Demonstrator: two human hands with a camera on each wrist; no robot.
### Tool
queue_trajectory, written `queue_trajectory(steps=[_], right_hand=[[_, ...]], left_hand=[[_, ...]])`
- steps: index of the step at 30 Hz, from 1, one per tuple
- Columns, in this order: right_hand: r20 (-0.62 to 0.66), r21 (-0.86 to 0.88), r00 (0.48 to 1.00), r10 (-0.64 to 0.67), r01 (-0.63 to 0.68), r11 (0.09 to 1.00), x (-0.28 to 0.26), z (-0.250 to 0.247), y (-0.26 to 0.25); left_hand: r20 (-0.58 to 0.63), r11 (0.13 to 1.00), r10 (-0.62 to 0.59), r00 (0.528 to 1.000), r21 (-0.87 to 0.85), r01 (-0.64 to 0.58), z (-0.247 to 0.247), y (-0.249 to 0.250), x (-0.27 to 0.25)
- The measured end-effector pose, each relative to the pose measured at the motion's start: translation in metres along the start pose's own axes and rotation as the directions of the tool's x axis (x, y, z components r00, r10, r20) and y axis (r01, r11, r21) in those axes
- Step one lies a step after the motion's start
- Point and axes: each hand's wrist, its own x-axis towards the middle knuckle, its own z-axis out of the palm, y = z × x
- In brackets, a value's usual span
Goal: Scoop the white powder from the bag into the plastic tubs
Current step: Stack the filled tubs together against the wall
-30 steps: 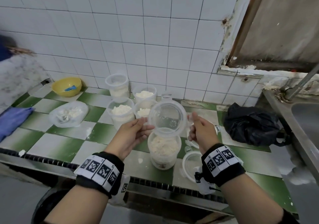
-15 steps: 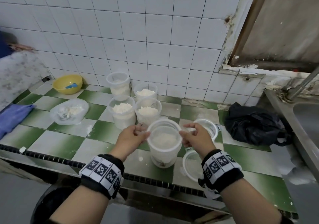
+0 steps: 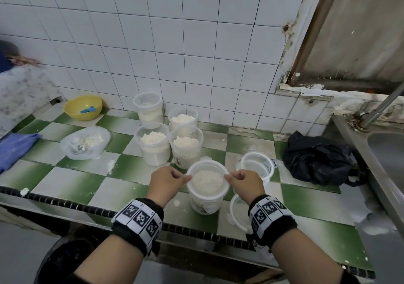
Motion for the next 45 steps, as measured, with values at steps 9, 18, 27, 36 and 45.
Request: queue_trajectory(steps=[9,18,27,36,45], right_hand=[[0.220,0.084,0.968,0.121,-0.142,0.986,0.005,-0.011,-0.005],[0.514,0.139,0.841,0.168,-0.275,0.951,-0.010,-0.017,-0.017],[0.638,0.023,0.748,0.185,-0.259,0.966,-0.007,-0.015,-0.025],[0.517,0.247,0.822,0.239,-0.411,0.878,-0.011,-0.002,-0.010],[0.397,0.579,0.902,0.170,-0.390,0.716,-0.030,0.033,-0.006]], left_hand=[[0.079,0.999,-0.011,0.997,-0.043,0.014,0.002,0.001,0.007],[0.139,0.994,0.084,0.987,0.062,-0.094,0.005,0.008,0.021],[0.187,0.991,0.102,0.977,0.063,-0.116,0.011,0.013,0.033],[0.216,0.994,0.111,0.970,-0.048,-0.103,0.013,0.010,0.036],[-0.035,0.979,0.196,0.980,-0.052,-0.197,0.012,-0.008,0.013]])
